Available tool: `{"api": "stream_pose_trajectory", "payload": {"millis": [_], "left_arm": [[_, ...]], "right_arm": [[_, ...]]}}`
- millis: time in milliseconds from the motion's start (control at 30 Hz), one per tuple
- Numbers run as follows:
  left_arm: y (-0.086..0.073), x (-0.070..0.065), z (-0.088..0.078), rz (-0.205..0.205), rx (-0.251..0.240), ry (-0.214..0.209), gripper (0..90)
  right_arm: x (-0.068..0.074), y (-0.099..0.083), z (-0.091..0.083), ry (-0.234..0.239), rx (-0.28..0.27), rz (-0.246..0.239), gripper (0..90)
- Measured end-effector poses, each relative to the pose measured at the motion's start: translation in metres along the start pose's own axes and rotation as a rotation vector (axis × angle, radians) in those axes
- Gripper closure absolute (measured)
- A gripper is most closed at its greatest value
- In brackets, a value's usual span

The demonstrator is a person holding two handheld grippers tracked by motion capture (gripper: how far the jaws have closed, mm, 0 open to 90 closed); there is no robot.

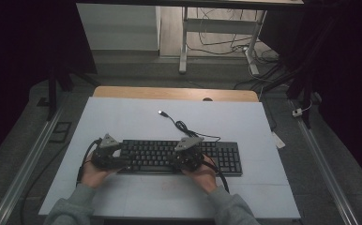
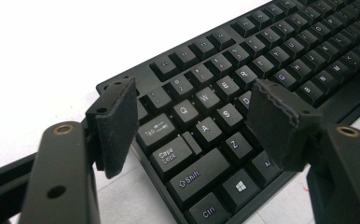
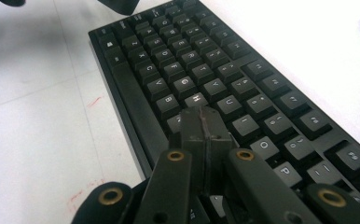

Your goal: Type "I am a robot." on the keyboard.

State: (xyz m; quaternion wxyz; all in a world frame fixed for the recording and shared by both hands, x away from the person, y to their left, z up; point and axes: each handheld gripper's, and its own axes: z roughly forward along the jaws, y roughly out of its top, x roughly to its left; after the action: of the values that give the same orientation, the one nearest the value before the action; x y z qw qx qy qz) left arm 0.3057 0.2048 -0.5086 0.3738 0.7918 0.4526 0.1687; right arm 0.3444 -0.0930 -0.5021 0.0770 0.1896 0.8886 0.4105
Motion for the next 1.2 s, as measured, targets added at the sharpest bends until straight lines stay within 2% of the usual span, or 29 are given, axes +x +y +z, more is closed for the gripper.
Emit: {"api": "stream_pose_trajectory", "payload": {"millis": [133, 433, 1200], "left_arm": [[0.000, 0.000, 0.000, 0.000, 0.000, -0.002, 33.0], [-0.001, 0.000, 0.001, 0.001, 0.004, -0.004, 33.0], [-0.001, 0.000, 0.002, 0.013, 0.015, -0.011, 32.6]], "right_arm": [[0.001, -0.001, 0.006, -0.008, 0.022, -0.005, 89.5], [0.001, -0.003, 0.014, -0.013, 0.027, -0.007, 89.4], [0.003, -0.002, 0.020, -0.023, 0.043, -0.026, 89.4]]}}
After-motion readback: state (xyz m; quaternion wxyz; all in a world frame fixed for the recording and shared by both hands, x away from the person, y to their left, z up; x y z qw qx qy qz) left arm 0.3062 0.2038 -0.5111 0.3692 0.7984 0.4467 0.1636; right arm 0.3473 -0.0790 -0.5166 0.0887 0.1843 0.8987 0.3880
